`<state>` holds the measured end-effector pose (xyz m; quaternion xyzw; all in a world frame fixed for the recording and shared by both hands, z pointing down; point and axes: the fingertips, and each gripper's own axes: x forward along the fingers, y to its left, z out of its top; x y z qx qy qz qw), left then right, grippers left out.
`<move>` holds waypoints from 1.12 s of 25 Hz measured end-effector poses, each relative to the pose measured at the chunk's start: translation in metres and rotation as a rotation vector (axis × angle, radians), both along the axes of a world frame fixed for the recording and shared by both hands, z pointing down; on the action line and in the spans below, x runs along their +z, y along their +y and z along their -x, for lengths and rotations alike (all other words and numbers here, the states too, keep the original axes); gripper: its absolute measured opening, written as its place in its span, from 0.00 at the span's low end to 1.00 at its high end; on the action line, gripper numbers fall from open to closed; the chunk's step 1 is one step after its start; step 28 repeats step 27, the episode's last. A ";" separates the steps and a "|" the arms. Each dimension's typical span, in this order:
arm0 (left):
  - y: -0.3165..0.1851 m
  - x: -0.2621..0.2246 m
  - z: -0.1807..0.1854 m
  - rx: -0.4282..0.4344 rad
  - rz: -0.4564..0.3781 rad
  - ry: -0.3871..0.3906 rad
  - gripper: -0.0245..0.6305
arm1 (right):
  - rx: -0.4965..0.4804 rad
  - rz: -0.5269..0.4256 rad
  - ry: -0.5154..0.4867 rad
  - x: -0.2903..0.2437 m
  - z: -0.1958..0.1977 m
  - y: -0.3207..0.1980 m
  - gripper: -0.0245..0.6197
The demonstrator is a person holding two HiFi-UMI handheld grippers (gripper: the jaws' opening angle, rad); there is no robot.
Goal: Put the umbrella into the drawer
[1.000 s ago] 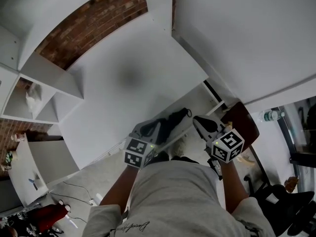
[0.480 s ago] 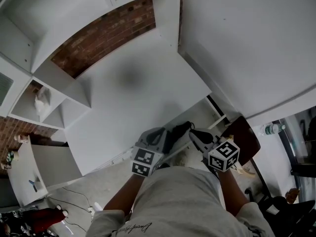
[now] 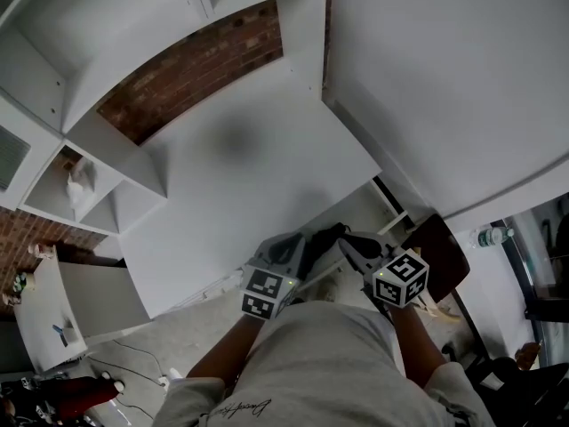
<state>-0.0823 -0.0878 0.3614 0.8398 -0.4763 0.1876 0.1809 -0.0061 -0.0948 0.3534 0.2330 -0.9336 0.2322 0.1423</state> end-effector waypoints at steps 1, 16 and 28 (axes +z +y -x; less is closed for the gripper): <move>0.000 0.001 0.000 0.000 0.004 -0.003 0.06 | -0.003 -0.002 0.003 0.000 0.000 0.000 0.08; 0.003 0.007 0.000 0.012 0.016 -0.014 0.06 | 0.017 0.013 -0.002 0.006 -0.004 0.004 0.08; 0.004 0.007 -0.002 0.019 0.011 -0.013 0.06 | -0.011 0.028 -0.017 0.009 0.003 0.012 0.08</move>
